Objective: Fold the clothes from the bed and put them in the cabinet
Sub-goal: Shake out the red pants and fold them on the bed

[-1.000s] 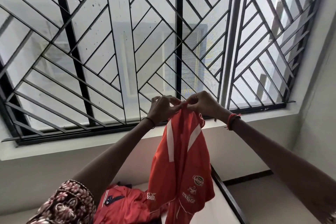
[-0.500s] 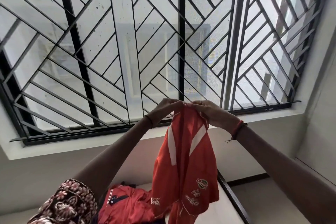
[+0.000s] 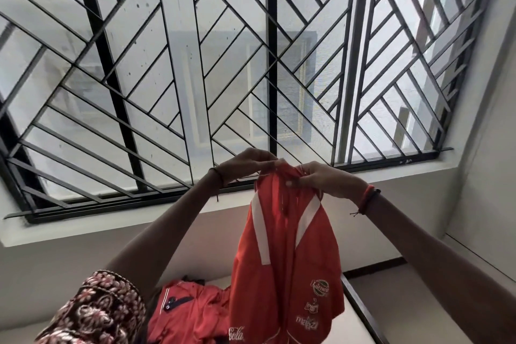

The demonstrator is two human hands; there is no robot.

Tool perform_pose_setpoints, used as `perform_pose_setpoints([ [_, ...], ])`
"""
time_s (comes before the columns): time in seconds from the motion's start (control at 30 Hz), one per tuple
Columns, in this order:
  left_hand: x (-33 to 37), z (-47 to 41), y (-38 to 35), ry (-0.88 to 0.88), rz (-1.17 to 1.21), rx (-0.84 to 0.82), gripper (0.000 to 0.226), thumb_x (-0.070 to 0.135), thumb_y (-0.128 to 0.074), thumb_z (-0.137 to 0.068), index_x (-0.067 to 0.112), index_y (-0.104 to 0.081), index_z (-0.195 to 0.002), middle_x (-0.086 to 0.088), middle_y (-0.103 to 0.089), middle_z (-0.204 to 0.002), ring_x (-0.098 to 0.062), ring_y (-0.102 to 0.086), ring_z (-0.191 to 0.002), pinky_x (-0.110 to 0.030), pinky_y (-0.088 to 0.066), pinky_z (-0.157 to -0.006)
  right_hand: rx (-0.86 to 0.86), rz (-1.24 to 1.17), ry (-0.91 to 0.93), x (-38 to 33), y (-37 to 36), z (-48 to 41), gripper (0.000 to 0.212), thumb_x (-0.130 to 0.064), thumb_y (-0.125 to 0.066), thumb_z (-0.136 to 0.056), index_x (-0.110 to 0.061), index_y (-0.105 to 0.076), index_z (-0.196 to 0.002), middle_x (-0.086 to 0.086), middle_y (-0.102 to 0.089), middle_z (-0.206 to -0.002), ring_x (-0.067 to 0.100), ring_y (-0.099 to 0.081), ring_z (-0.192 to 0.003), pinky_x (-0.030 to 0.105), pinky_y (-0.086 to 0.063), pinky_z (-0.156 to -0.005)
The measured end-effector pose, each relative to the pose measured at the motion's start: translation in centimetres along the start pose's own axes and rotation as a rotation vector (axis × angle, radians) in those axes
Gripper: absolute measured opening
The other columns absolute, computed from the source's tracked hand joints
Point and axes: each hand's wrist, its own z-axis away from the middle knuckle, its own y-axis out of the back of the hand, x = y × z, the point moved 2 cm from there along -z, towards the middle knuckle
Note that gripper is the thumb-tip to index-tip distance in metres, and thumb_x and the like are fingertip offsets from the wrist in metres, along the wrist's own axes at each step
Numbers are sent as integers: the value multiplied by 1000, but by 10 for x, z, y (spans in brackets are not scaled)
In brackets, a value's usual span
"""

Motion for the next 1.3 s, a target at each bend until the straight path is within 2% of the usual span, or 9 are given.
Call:
perform_pose_setpoints([
  [0.07, -1, -2, 2, -13, -59, -53, 27, 15, -56, -94, -7, -63, -107, -9, -63, -93, -13, -54, -87, -26, -44, -80, -40, 40, -49, 3, 0, 0, 3, -6, -65, -86, -3, -64, -88, 4, -67, -82, 10, -64, -70, 19, -53, -66],
  [0.17, -2, -5, 2, -44, -91, -12, 19, 5, -56, -92, -5, -63, -106, -8, -64, -91, -10, -56, -84, -22, -47, -80, -38, -73, -107, 9, 2, -4, 34, -8, -64, -83, 11, -59, -111, 11, -65, -95, 15, -64, -80, 21, -53, -77],
  [0.3, -2, -3, -4, -109, -172, 373, 4, 10, -65, -87, 6, -64, -88, 8, -60, -75, 8, -56, -62, -14, -46, -66, 32, -171, -100, 11, 3, -2, 11, -3, -55, -90, 1, -65, -91, 5, -68, -79, 9, -65, -66, 17, -54, -65],
  [0.37, -3, 6, -16, -46, -97, 558, 18, 17, -63, -89, 18, -59, -72, 10, -58, -64, 6, -54, -51, -22, -45, -60, 49, -191, -83, 11, 3, 0, 14, -2, -53, -90, -1, -64, -81, 1, -69, -68, 7, -64, -58, 16, -51, -56],
  [0.53, -14, 28, -73, 48, 81, 370, 15, 16, -62, -90, 15, -59, -75, 2, -59, -66, 5, -54, -53, -12, -41, -54, 111, -260, -74, 11, 6, -1, 17, 0, -51, -92, 1, -60, -78, 4, -67, -59, 9, -63, -49, 18, -52, -49],
  [0.67, -22, 32, -89, 50, 194, 381, 20, 8, -74, -78, 1, -64, -93, -9, -66, -81, -13, -57, -75, -29, -45, -70, 120, -288, -98, 13, 8, 0, 17, 5, -47, -92, 4, -58, -79, 7, -66, -58, 11, -63, -47, 19, -53, -49],
  [0.87, -31, 32, -81, 75, 127, 400, 20, -10, -57, -86, -2, -69, -99, 16, -64, -63, 7, -54, -62, -13, -44, -67, 82, -346, -107, 15, 9, 6, 19, 12, -42, -90, 5, -58, -82, 7, -67, -59, 11, -65, -50, 19, -53, -50],
  [1.13, -26, 33, -82, 125, 105, 445, 17, 4, -60, -89, -3, -66, -103, 2, -62, -80, 14, -53, -60, -13, -42, -69, 34, -371, -97, 23, 11, 3, 11, 2, -63, -80, -6, -67, -86, 8, -68, -76, 12, -64, -60, 17, -52, -58],
  [1.3, -22, 36, -82, 123, 122, 501, 20, 13, -66, -86, 1, -66, -103, 8, -61, -75, 12, -55, -62, -8, -44, -66, 21, -245, -84, 22, 7, 5, 20, 7, -58, -85, 11, -60, -104, 12, -64, -84, 6, -61, -57, 13, -46, -47],
])
